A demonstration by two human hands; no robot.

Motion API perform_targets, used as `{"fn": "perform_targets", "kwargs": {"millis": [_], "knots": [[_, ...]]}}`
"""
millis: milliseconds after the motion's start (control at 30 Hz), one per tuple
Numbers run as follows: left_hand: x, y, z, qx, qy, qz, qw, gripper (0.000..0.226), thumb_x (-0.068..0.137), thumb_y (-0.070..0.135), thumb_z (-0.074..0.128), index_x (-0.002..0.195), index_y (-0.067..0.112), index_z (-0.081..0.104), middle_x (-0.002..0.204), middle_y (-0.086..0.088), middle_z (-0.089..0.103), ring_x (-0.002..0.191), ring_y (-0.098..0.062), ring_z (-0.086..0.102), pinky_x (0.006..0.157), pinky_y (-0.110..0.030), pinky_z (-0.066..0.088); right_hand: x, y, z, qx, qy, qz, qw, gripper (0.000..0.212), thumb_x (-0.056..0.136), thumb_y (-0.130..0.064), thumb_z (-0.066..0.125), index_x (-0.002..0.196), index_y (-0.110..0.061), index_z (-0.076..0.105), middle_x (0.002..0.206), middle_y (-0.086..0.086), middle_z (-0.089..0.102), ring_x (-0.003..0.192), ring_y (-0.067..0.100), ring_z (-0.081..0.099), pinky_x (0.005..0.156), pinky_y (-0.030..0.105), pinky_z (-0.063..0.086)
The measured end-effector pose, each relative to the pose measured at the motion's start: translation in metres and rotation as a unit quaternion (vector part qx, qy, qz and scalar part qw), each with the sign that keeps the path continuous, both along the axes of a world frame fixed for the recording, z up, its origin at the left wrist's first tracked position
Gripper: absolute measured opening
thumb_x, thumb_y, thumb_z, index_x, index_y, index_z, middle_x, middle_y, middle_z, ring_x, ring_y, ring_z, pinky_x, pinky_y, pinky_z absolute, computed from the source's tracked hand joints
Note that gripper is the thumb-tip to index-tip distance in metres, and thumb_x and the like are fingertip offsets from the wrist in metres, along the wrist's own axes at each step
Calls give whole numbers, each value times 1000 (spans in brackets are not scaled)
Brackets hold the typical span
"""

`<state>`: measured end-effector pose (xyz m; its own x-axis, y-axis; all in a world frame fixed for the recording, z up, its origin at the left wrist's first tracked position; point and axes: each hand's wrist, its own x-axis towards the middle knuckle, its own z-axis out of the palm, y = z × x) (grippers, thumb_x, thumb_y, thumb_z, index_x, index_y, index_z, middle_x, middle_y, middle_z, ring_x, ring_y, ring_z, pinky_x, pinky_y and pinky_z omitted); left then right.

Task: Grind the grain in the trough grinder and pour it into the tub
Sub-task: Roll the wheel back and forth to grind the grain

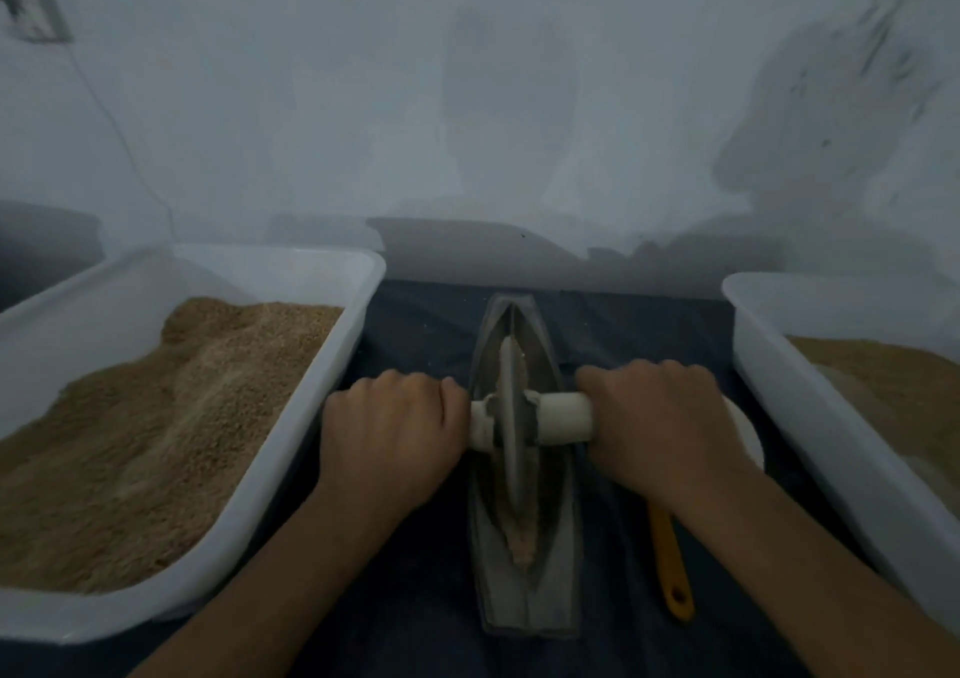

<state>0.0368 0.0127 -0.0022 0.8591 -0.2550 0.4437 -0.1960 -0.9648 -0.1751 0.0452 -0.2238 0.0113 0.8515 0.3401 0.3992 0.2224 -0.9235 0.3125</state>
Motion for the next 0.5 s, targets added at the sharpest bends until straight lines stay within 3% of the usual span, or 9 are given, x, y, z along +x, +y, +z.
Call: {"fn": "perform_targets", "kwargs": {"millis": [67, 133, 233, 367, 433, 500], "knots": [[33, -10, 4, -23, -10, 33, 999, 67, 87, 29, -15, 93, 25, 52, 81, 4, 44, 73, -21, 49, 60, -27, 30, 32, 4, 0, 28, 29, -36, 999, 34, 72, -46, 74, 79, -35, 42, 63, -9, 40, 59, 17, 38, 54, 28, 24], [61, -22, 14, -46, 11, 60, 997, 68, 88, 24, -8, 105, 20, 58, 89, -1, 46, 85, -25, 56, 72, -30, 39, 59, 4, 3, 58, 67, -66, 994, 29, 78, -51, 71, 88, -32, 52, 81, -3, 59, 68, 20, 45, 62, 32, 34], [77, -30, 24, -43, 2, 41, 998, 68, 81, 17, -4, 105, 17, 59, 86, -2, 46, 77, -23, 47, 82, -34, 45, 74, 3, 7, 89, 96, -84, 988, 31, 77, -50, 73, 95, -30, 58, 90, 0, 64, 72, 21, 50, 66, 33, 38], [40, -14, 6, -17, -1, -13, 1000, 46, 96, 19, 7, 97, 21, 54, 80, 3, 43, 69, -20, 43, 67, -29, 39, 33, 0, 1, 52, 50, -47, 996, 28, 77, -47, 74, 93, -33, 55, 74, -8, 51, 64, 17, 46, 57, 29, 32], [15, 1, -2, 3, -1, -42, 999, 53, 91, 30, -5, 89, 27, 48, 75, 9, 42, 63, -15, 40, 57, -27, 30, 2, -3, -3, 21, -3, -2, 1000, 35, 65, -47, 81, 81, -34, 53, 61, -12, 40, 51, 13, 38, 49, 24, 18], [-1, 10, -5, 14, 15, -42, 999, 63, 81, 35, -16, 86, 28, 46, 73, 11, 41, 61, -12, 36, 53, -27, 23, -17, -5, -4, 18, -12, 17, 1000, 40, 54, -46, 85, 75, -34, 54, 55, -12, 43, 44, 11, 37, 48, 22, 13]]}}
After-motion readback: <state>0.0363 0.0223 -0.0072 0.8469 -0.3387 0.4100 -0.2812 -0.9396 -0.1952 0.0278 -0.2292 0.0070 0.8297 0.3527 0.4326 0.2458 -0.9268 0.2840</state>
